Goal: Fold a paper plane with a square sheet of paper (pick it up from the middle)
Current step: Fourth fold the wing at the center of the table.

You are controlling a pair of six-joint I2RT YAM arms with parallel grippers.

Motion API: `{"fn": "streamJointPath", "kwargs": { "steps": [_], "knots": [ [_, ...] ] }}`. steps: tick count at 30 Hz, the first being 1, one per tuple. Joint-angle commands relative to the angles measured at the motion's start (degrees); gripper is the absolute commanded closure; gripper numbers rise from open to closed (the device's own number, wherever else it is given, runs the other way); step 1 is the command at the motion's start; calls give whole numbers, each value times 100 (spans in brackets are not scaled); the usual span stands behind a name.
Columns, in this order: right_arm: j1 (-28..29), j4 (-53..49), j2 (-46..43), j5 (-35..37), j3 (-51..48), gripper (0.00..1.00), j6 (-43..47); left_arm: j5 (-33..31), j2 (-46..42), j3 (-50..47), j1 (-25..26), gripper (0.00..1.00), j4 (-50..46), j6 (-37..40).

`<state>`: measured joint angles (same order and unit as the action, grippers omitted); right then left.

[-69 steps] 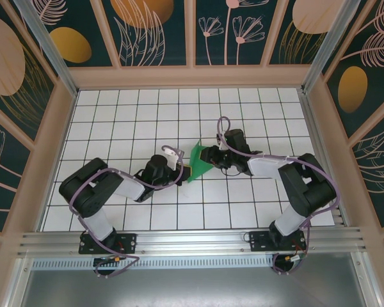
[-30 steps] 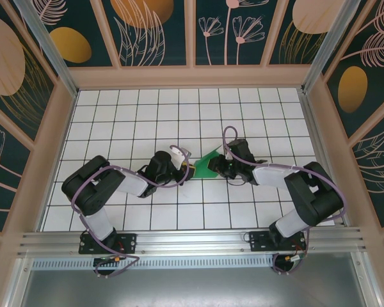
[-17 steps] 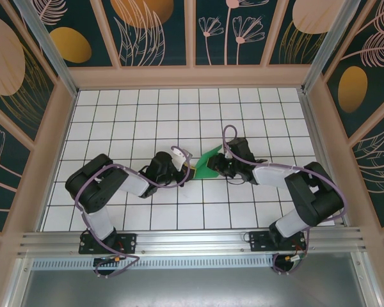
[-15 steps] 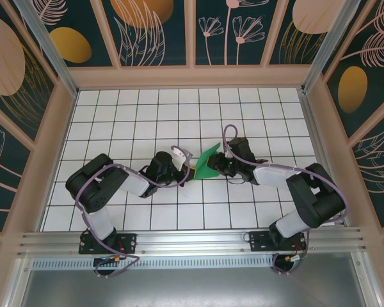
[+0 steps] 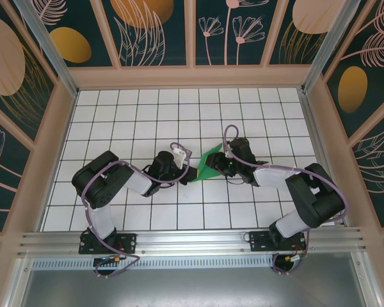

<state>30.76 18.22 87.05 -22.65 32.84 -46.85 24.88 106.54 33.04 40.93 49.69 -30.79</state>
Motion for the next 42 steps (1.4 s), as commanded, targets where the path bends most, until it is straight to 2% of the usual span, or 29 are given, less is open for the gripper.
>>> {"fn": "streamJointPath", "kwargs": {
  "steps": [1, 10, 24, 30, 34, 37, 40, 42],
  "knots": [
    [26, 145, 177, -116, 114, 52, 58, 112, 129, 174, 20, 89, 55, -191],
    [26, -35, 487, -156, 430, 46, 258, 104, 173, 301, 21, 88, -180, -138],
    [26, -316, 699, 229, 547, 49, 373, -5, 253, 495, 21, 86, -519, -146],
    [17, -469, 843, 375, 599, 49, 337, -32, 220, 568, 21, 78, -672, -204],
    [9, -665, 927, 505, 666, 50, 309, -215, -45, 625, 21, 65, -1122, -251],
    [9, -855, 987, 580, 743, 51, 308, -610, -406, 617, 20, 57, -1596, -372],
    [7, -1096, 1062, 695, 839, 51, 322, -1052, -714, 576, 20, 57, -1949, -632],
    [9, -1302, 1113, 778, 912, 52, 322, -1109, -802, 479, 20, 59, -1935, -858]
  ]
}}
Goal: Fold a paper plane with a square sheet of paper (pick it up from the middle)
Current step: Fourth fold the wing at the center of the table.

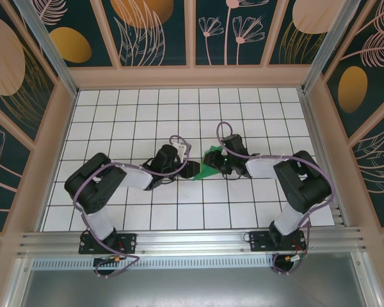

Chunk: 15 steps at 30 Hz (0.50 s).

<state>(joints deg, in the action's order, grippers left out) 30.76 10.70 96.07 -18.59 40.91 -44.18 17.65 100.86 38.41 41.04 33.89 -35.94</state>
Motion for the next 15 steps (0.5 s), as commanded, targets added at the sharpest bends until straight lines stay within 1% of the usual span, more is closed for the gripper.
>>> {"fn": "streamJointPath", "kwargs": {
  "steps": [1, 3, 7, 9, 12, 15],
  "knots": [
    [9, -614, 225, 410, 124, 53, 61, -349, -228, -87, 10, 61, -314, -443],
    [10, -769, 284, 450, 168, 54, 75, -99, -380, -156, 5, 65, -71, -677],
    [9, -971, 423, 453, 256, 56, 78, 409, -302, -235, 8, 72, 484, -1024],
    [18, -1046, 498, 445, 310, 56, 98, 607, -17, -170, 9, 75, 634, -1103],
    [27, -1129, 582, 434, 377, 55, 103, 789, 179, -77, 7, 77, 754, -1176],
    [26, -1201, 624, 413, 409, 55, 104, 771, 289, 36, 10, 78, 630, -1161]
  ]
}}
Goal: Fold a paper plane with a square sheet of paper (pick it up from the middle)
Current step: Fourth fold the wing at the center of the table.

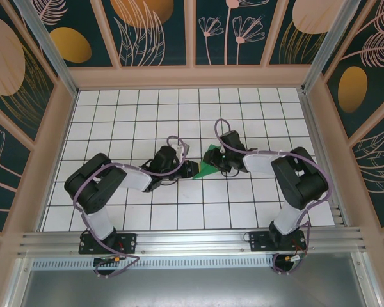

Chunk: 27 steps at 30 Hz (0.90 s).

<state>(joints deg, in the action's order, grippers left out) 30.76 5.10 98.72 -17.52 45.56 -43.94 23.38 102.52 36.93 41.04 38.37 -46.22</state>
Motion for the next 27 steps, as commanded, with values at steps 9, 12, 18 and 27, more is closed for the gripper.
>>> {"fn": "streamJointPath", "kwargs": {
  "steps": [9, 12, 18, 27],
  "knots": [
    [27, -660, 340, 187, -47, 54, 106, -24, 423, 520, 10, 82, -205, -95],
    [26, -653, 284, 153, -39, 54, 114, -79, 543, 610, 10, 83, -374, -72],
    [18, -578, 105, 56, -73, 54, 123, -169, 641, 675, 10, 83, -544, -72],
    [-27, -545, 14, 137, -182, 53, 76, -229, 672, 711, 10, 84, -653, -37]
  ]
}}
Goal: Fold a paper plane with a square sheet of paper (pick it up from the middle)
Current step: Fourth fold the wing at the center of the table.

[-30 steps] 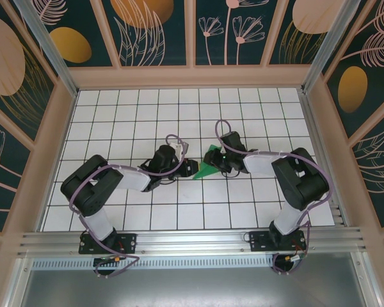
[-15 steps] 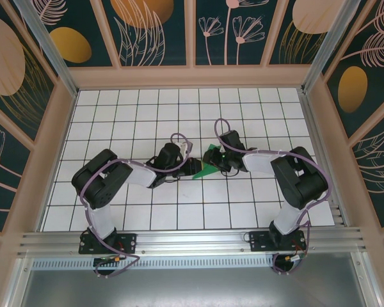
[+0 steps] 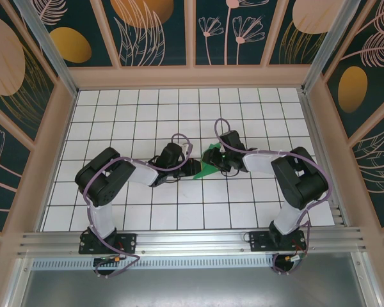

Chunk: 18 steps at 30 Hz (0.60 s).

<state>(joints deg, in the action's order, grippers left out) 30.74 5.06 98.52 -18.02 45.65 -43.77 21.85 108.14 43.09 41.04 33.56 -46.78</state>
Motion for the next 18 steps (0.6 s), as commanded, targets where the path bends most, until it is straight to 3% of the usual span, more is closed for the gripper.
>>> {"fn": "streamJointPath", "kwargs": {
  "steps": [1, 8, 18],
  "knots": [
    [-24, -609, 52, 245, -172, 54, 45, -75, 105, 94, 10, 84, -173, 17],
    [-24, -1153, 378, 482, 44, 65, 37, -183, -132, 41, 9, 80, -209, -60],
    [-42, -1514, 561, 449, 64, 68, 254, -1503, -907, -201, 10, 74, -550, -199]
  ]
}}
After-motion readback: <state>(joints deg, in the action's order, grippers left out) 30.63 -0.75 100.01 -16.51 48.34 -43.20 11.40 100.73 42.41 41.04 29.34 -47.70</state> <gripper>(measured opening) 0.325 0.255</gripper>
